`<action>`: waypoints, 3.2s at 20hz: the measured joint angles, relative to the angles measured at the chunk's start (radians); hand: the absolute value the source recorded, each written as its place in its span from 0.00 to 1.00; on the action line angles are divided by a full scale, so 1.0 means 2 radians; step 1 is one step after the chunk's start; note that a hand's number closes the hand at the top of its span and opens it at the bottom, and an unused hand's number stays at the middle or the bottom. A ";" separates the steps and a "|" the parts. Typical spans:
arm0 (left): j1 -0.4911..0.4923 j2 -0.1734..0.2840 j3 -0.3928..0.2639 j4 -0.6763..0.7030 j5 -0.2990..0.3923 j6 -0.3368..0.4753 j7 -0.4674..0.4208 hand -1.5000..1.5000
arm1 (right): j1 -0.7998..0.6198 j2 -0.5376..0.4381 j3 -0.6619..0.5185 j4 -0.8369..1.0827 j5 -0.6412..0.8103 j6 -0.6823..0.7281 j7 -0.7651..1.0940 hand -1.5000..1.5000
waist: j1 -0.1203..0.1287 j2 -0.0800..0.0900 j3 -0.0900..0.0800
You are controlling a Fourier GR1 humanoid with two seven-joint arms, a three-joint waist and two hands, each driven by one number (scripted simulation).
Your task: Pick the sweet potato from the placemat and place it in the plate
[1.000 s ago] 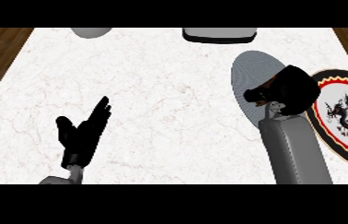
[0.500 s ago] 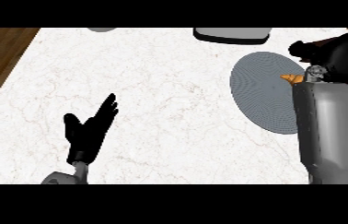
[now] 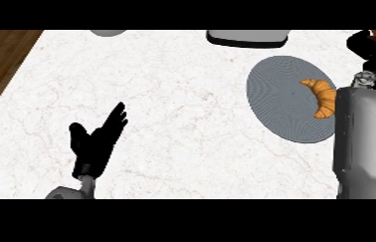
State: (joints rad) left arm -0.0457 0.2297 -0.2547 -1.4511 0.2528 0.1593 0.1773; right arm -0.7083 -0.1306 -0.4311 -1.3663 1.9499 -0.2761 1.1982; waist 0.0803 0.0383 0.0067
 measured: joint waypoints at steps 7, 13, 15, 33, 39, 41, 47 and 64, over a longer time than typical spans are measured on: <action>0.007 0.003 0.009 0.000 0.003 0.002 0.003 0.50 | 0.042 0.009 -0.070 0.010 0.060 -0.084 -0.011 1.00 | -0.014 -0.006 0.000; 0.015 0.001 0.012 0.002 0.002 0.004 -0.002 0.50 | 0.074 0.010 -0.139 0.021 0.067 -0.162 -0.030 1.00 | -0.024 -0.011 0.000; 0.015 -0.001 0.012 0.000 0.000 0.008 0.003 0.50 | 0.078 0.004 -0.162 0.033 0.060 -0.190 -0.040 1.00 | -0.026 -0.012 0.000; 0.020 -0.002 0.025 0.009 -0.001 -0.002 -0.003 0.50 | 0.087 -0.090 -0.290 0.292 -0.261 -0.342 -0.169 0.00 | -0.035 -0.018 0.001; 0.023 -0.011 0.023 0.006 -0.011 0.008 -0.007 0.50 | 0.097 -0.094 -0.268 0.285 -0.380 -0.416 -0.291 0.00 | -0.037 -0.020 0.001; 0.020 -0.010 0.025 0.007 -0.010 0.008 -0.001 0.50 | 0.106 -0.093 -0.262 0.269 -0.418 -0.437 -0.320 0.00 | -0.039 -0.020 0.000; 0.027 -0.011 0.028 0.001 -0.011 0.006 0.001 0.50 | 0.157 -0.046 -0.223 0.173 -0.540 -0.472 -0.377 0.00 | -0.043 -0.022 -0.001; 0.029 -0.016 0.043 -0.003 -0.022 -0.009 0.009 0.50 | 0.422 0.063 0.075 -0.094 -0.612 -0.493 -0.317 0.00 | -0.041 -0.021 -0.003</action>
State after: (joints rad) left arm 0.0115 0.1971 -0.1680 -1.4574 0.2089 0.1418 0.1957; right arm 0.1348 -0.0053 -0.2821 -1.5541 0.7263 -1.2623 0.5638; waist -0.0026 -0.0040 0.0012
